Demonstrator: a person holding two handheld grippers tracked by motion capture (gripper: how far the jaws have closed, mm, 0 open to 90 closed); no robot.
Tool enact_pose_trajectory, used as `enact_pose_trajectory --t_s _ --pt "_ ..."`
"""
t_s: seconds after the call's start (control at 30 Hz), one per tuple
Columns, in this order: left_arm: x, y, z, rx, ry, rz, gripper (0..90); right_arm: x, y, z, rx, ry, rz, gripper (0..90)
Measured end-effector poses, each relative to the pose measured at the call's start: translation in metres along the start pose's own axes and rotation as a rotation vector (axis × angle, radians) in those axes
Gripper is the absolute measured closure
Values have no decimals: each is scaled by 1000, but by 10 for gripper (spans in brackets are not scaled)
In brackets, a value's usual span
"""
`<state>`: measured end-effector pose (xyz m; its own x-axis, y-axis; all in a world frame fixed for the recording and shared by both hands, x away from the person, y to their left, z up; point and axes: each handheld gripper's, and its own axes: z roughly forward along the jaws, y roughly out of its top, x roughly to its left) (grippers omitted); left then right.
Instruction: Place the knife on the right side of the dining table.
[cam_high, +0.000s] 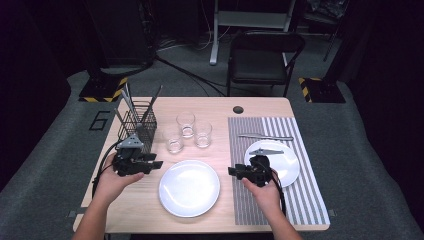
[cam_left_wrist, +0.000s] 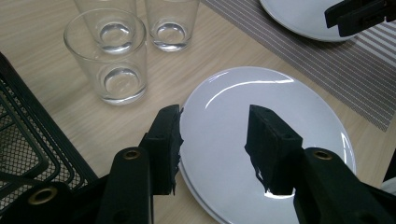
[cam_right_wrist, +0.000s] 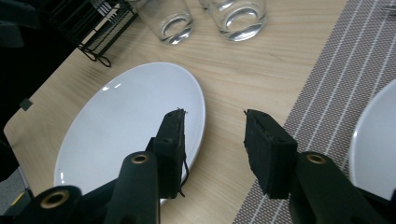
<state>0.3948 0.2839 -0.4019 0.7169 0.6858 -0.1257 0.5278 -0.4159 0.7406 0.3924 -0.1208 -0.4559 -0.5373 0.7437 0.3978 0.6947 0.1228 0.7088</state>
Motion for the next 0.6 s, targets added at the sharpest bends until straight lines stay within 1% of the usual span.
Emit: enact_pose_trajectory --t_s 0.1,0.17,0.27,0.3,0.4,0.43,0.47,0.5,0.6 --pt "0 0 -2 -4 6 -4 547 3 -2 2 -3 19 -19 577" --pt "0 0 -3 -10 9 -6 547 4 -4 5 2 34 -20 574" --pt "1 0 -5 -13 13 -5 547 7 -7 9 21 38 -27 570" --pt "1 0 -6 -16 13 -14 547 8 -7 10 23 38 -42 569" --pt "3 0 -8 -20 12 -16 543 11 -9 14 35 48 -58 567" --pt "4 0 -9 -24 10 -21 539 12 -10 16 36 53 -72 567" --pt "4 0 -10 -25 12 -27 536 13 -11 17 41 55 -74 567" --pt "4 0 -11 -35 14 -28 533 15 -11 18 50 61 -76 567" --pt "5 0 -15 -33 22 -24 532 18 -13 21 51 64 -107 565"
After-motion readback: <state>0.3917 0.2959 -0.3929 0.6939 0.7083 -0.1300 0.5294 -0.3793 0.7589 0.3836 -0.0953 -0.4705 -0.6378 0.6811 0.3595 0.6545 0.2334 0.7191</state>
